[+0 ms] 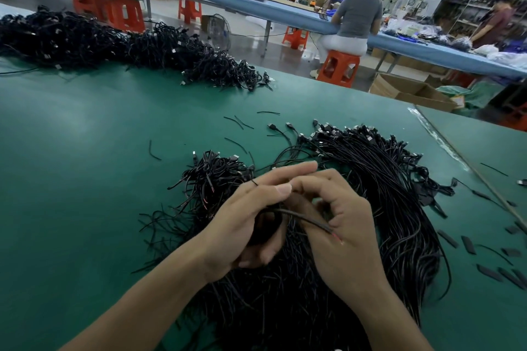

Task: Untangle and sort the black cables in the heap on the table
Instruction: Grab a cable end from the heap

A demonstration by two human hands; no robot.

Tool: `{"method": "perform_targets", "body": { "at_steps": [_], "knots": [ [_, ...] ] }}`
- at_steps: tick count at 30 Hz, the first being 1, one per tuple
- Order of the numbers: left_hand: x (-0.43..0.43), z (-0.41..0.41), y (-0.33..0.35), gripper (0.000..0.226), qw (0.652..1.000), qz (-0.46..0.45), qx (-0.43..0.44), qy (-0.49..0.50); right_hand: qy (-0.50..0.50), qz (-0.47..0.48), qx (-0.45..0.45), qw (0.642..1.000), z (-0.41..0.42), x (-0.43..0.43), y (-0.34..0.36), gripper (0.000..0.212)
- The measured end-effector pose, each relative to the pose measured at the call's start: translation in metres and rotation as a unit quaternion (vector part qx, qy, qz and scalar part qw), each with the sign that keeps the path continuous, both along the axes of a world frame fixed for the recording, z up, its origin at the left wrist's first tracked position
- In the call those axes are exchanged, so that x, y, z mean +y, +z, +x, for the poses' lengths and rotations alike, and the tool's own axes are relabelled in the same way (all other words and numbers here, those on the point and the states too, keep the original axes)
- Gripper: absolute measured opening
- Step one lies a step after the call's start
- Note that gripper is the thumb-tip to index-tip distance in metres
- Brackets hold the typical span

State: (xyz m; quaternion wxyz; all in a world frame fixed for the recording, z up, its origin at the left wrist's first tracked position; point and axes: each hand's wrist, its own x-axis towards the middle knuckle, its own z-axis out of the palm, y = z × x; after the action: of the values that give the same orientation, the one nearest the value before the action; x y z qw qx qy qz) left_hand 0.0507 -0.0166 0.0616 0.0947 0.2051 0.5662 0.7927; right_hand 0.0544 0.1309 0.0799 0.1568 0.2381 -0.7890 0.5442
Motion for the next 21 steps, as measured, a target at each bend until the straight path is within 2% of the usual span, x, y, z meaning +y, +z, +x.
{"method": "perform_targets", "body": {
  "at_steps": [3, 7, 12, 14, 17, 21],
  "knots": [
    [0.002, 0.001, 0.000, 0.043, 0.999, -0.017, -0.018, 0.041, 0.016, 0.051, 0.015, 0.998, 0.001, 0.002, 0.005, 0.024],
    [0.004, 0.001, 0.001, 0.041, 0.991, -0.018, -0.041, 0.125, 0.014, 0.112, 0.029, 0.993, 0.005, 0.002, 0.005, 0.017],
    [0.006, 0.000, -0.001, 0.051, 0.982, -0.007, -0.052, 0.181, -0.046, 0.137, 0.031, 0.989, 0.006, 0.002, 0.002, 0.018],
    [0.008, -0.003, -0.002, 0.053, 0.976, -0.011, -0.058, 0.210, -0.065, 0.164, 0.078, 0.981, 0.008, 0.000, 0.001, 0.009],
    [0.010, -0.006, -0.005, 0.060, 0.971, -0.004, -0.080, 0.227, -0.072, 0.237, 0.183, 0.951, 0.008, -0.001, -0.001, 0.007],
    [0.010, -0.008, -0.010, 0.064, 0.971, -0.039, -0.110, 0.210, -0.046, 0.364, 0.299, 0.881, 0.004, 0.005, 0.006, 0.008]
  ]
}}
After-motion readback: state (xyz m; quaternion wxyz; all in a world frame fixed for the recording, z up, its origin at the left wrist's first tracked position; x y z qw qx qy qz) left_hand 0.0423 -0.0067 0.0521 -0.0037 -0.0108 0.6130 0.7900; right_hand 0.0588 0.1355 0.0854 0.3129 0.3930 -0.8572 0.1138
